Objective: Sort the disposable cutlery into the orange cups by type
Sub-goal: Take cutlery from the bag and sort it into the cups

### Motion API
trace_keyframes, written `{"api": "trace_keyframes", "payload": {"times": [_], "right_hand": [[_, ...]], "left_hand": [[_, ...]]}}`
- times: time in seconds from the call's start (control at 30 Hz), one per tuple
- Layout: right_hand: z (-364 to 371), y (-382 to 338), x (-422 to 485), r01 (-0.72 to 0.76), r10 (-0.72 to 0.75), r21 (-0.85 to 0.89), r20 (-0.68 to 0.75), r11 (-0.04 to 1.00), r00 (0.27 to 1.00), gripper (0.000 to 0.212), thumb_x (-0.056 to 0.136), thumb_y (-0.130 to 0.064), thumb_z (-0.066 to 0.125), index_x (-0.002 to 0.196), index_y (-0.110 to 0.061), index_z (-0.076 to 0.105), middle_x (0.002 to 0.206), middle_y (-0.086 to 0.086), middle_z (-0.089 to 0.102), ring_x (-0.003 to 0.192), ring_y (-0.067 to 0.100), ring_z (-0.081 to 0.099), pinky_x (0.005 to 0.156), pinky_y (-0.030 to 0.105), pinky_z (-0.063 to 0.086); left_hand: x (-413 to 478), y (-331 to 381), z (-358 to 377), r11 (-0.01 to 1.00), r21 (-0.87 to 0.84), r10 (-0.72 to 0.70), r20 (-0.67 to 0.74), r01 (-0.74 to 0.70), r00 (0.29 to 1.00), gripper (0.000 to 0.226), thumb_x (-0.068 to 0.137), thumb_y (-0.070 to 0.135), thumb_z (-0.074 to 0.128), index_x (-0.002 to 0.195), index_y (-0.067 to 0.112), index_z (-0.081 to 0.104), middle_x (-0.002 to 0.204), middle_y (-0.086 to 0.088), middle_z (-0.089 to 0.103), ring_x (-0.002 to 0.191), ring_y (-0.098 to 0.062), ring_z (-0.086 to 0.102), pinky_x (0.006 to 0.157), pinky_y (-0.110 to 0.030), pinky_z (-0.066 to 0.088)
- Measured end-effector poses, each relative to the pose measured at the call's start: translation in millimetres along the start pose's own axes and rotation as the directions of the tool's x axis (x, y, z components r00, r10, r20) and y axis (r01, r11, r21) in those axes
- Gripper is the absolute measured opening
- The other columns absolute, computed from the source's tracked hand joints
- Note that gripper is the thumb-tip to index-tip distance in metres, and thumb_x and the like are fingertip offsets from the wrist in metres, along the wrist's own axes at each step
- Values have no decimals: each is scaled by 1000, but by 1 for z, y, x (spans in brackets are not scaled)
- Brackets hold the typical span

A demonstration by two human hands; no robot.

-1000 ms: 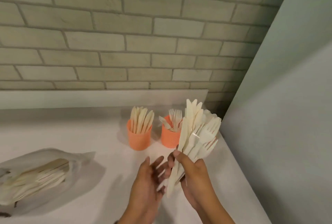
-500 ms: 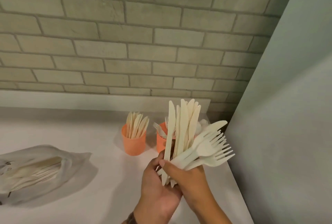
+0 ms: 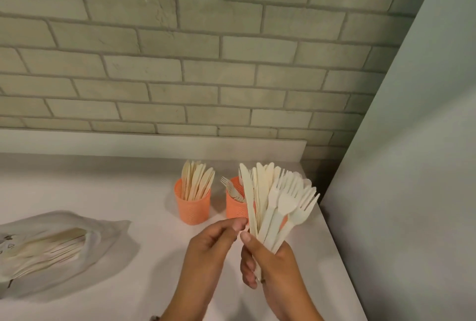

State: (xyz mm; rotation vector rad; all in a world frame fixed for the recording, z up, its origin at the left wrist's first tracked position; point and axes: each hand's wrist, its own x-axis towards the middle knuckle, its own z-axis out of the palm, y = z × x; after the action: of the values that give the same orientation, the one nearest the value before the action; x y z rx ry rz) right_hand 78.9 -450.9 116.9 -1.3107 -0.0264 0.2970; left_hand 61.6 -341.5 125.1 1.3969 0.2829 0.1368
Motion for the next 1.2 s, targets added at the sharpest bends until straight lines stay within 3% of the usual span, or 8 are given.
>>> {"api": "trace_keyframes", "payload": {"times": [0.2,0.3,0.43,0.6,0.83,0.97,1.03,1.2], "right_hand": [[5,17,-1,-148,128,-171,-122,974,984,12,73,-16,60,79,-5,55,51,12,49,29,16,37,37,18,26],[5,27,-6,-174,152,-227,-110,958,982,15,87,0,47,78,-11,53,61,16,58,27,13,35,35,16,24],[3,30,-6,-171,146,-264,-112,949,983,16,82,3,50,80,-13,55,37,-2,50,27,12,36,33,14,26],[1,27,-2,-160,125,-322,-127,933,984,21,69,-15,67,87,-24,63,56,-1,64,35,10,47,34,17,32],[-6,32,-1,-67,33,-347,-101,935,994,58,43,-48,72,98,-30,67,67,-7,69,45,-1,55,43,10,38],[-10,36,2,-51,31,-346,-61,937,998,64,42,-45,79,103,-32,65,81,-10,74,60,2,62,54,15,46],[-11,35,2,-58,44,-329,-50,943,998,66,41,-42,81,104,-30,63,69,-13,70,52,0,58,48,14,42],[-18,29,1,-116,115,-66,-24,991,993,52,64,-48,75,99,-13,61,49,4,51,36,15,42,35,18,29]], "left_hand": [[-8,-6,-1,938,267,237,-27,-221,971,30,60,20,85,78,31,64,80,13,68,71,-6,60,67,-11,47],[-9,-14,5,921,324,240,-32,-217,970,36,54,24,87,79,36,64,80,16,65,71,-3,58,64,-9,46],[-3,-18,4,964,231,146,-56,-130,988,35,53,6,87,75,25,68,68,10,65,60,-4,56,60,-12,49],[2,-19,-1,989,145,47,-41,-40,998,26,57,2,84,76,15,72,64,2,69,60,-6,61,61,-16,53],[4,-15,-2,989,142,28,18,-30,999,15,68,5,78,72,19,77,71,-4,73,65,-12,65,58,-13,50],[11,-13,-3,981,192,1,58,-12,998,10,68,9,79,73,18,77,75,-9,73,75,-26,69,66,-30,58],[14,-10,-4,979,203,-19,96,-1,995,8,69,11,78,75,16,77,78,-11,74,79,-31,70,76,-37,59],[18,2,-1,991,135,-50,218,20,975,14,81,6,66,92,7,75,88,-5,76,82,-17,72,68,-17,53]]}}
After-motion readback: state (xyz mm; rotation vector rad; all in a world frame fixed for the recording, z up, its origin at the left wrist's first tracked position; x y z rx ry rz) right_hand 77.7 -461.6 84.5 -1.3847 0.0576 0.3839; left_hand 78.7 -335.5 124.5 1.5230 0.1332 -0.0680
